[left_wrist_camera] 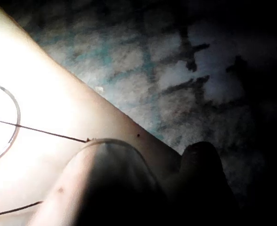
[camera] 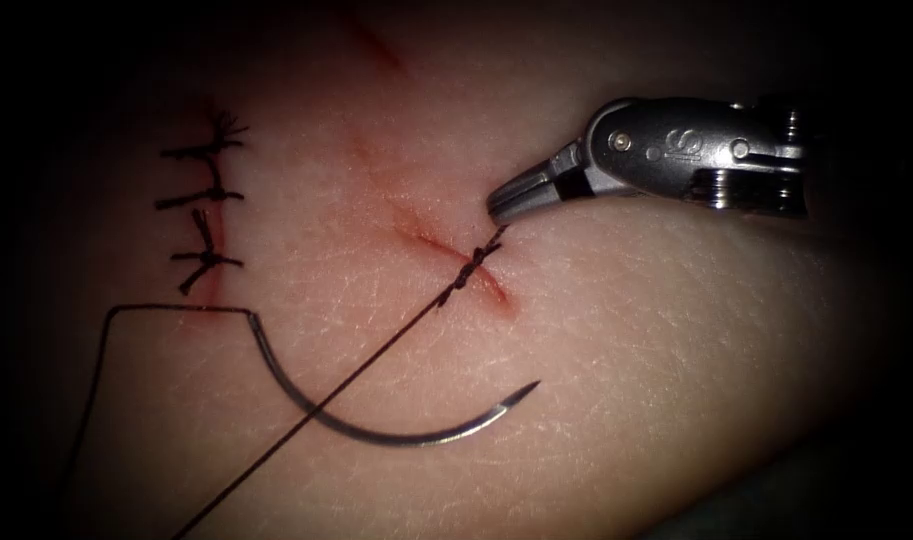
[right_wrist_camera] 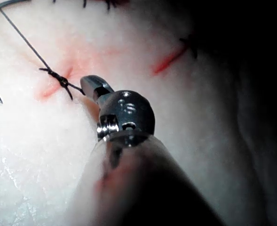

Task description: Wound Closure

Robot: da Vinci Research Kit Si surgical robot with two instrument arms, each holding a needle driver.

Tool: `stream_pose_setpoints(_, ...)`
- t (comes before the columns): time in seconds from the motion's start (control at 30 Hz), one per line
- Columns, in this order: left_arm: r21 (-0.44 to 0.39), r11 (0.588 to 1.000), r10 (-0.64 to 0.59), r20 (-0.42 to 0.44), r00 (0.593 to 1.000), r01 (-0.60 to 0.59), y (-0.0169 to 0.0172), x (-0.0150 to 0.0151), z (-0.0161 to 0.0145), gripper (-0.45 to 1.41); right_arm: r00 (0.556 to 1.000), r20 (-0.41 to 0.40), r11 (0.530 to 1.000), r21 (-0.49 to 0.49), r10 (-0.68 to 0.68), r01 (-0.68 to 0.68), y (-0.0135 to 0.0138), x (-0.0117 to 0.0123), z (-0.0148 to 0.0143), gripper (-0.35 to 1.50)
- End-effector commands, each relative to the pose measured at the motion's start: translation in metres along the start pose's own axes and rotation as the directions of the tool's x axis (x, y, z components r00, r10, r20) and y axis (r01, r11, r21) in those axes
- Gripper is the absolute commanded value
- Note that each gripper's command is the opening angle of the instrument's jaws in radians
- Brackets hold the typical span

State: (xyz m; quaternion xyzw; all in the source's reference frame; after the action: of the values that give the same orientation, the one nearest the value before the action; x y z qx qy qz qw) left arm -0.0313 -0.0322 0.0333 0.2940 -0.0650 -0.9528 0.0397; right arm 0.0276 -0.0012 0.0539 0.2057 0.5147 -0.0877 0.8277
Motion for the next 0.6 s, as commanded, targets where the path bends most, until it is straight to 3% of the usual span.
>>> stream_pose_setpoints(0.03,-0.006,1.000,0.001,-0.010,1.000,-0.001,0.0004,0.0004,0.0006,-0.45,1.000,0.006,1.000,-0.011,0.003,-0.003,0.0007,-0.0001,0.0007,-0.35)
stream_pose_setpoints(0.27,-0.068,0.997,0.021,-0.030,0.999,-0.023,0.0035,0.0017,0.0013,-0.45,0.993,0.112,0.998,-0.061,0.037,-0.031,0.0014,-0.0018,0.0009,-0.35)
stream_pose_setpoints(0.6,-0.093,0.994,0.046,-0.033,0.998,-0.049,0.0048,0.0011,0.0019,-0.45,0.986,0.160,0.996,-0.083,0.048,-0.035,0.0010,-0.0025,0.0006,-0.35)
